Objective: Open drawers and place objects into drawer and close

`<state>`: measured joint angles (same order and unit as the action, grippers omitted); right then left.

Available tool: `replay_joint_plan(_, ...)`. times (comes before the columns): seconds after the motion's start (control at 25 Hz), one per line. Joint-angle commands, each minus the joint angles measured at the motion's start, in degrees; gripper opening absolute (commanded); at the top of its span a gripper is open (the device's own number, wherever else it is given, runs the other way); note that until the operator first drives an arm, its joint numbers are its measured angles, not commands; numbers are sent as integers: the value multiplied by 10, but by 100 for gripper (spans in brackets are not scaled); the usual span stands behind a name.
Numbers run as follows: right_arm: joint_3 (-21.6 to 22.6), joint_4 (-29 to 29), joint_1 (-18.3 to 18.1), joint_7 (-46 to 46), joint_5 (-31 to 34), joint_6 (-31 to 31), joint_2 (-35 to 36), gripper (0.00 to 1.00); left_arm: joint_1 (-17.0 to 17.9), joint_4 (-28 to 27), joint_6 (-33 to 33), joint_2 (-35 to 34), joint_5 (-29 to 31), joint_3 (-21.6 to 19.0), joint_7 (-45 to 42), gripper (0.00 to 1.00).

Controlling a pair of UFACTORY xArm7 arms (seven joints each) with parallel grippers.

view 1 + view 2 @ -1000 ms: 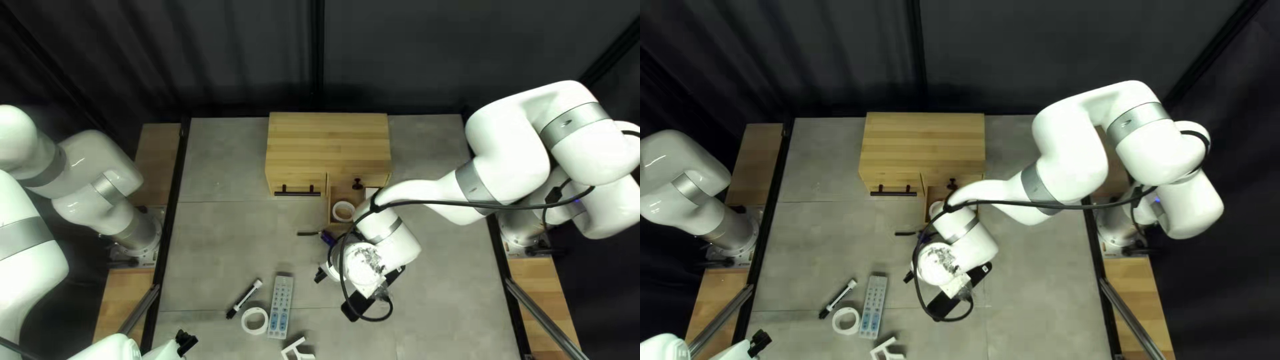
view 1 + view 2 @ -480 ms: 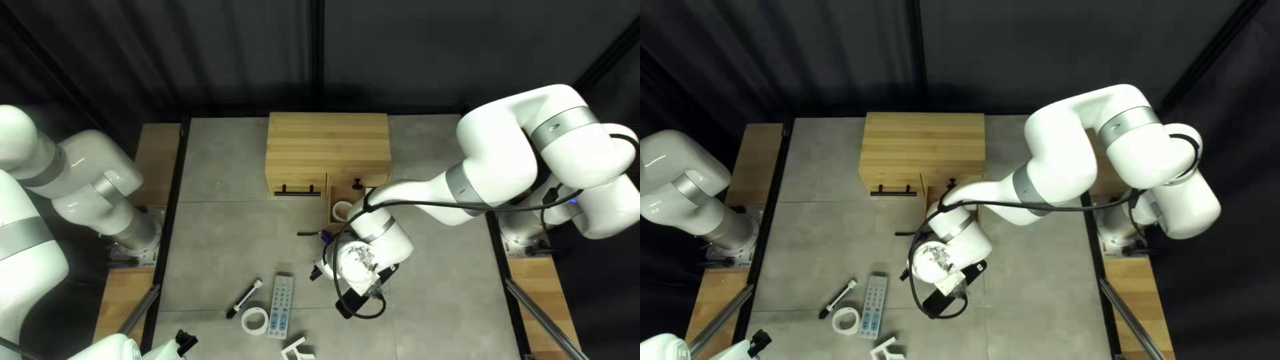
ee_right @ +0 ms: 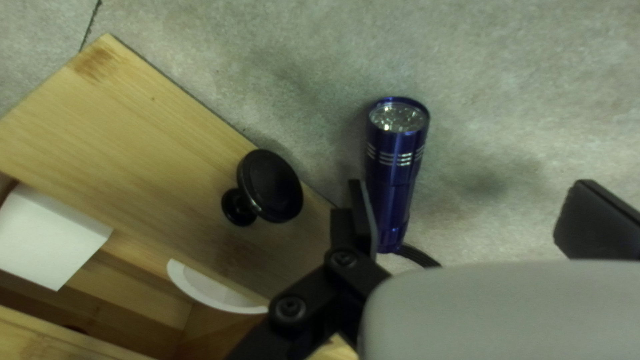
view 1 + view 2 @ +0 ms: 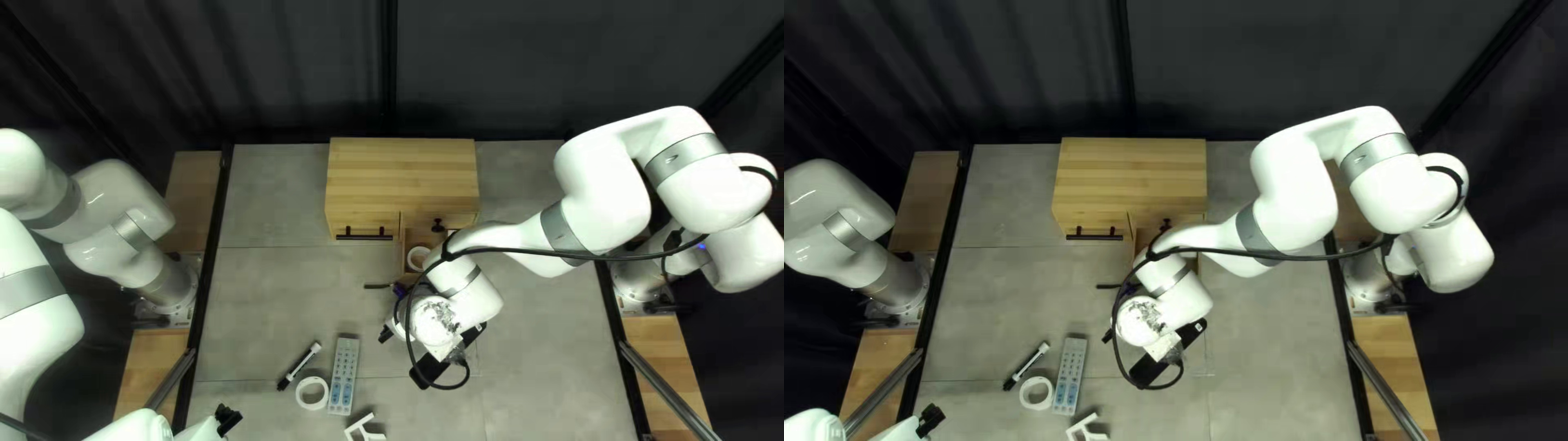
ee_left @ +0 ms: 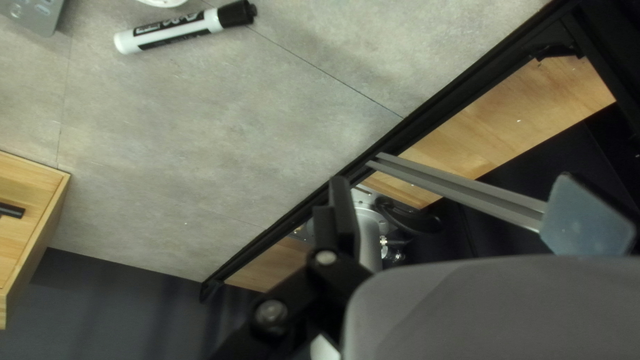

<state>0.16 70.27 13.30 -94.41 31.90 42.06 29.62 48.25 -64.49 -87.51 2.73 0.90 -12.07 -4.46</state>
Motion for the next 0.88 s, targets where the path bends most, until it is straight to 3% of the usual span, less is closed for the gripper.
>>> replay_joint_plan(0.04, 0, 1, 0, 2, -1, 0, 1, 17, 0, 0, 0, 0, 0, 0, 0, 100)
replay_joint_plan(0.12, 0, 2, 1, 2, -1, 0, 1, 28, 0, 0, 0, 0, 0, 0, 0, 100)
replay_joint_plan(0.2, 0, 2, 1, 3, -1, 1, 1, 68, 0, 0, 0, 0, 0, 0, 0, 100)
replay_joint_plan(0.24, 0, 3, 2, 3, 0, 2, 0, 73, 0, 0, 0, 0, 0, 0, 0, 100)
replay_joint_plan(0.32, 0, 2, 3, 3, 1, 4, 0, 78, 0, 0, 0, 0, 0, 0, 0, 100)
replay_joint_plan(0.6, 2, 6, 6, 3, 0, 9, 2, 80, 0, 0, 0, 0, 0, 0, 0, 100)
replay_joint_plan(0.68, 2, 9, 6, 2, -2, 12, 4, 76, 0, 0, 0, 0, 0, 0, 0, 100)
replay_joint_plan(0.72, 3, 9, 5, 1, -2, 12, 5, 69, 0, 0, 0, 0, 0, 0, 0, 100)
replay_joint_plan(0.76, 3, 11, 5, 1, -3, 12, 6, 57, 0, 0, 0, 0, 0, 0, 0, 100)
replay_joint_plan(0.8, 3, 12, 5, 1, -4, 12, 7, 31, 0, 0, 0, 0, 0, 0, 0, 100)
replay_joint_plan(0.84, 3, 13, 5, 1, -5, 13, 8, 13, 0, 0, 0, 0, 0, 0, 0, 100)
replay_joint_plan(0.88, 3, 14, 4, 2, -6, 13, 8, 8, 0, 0, 0, 0, 0, 0, 0, 100)
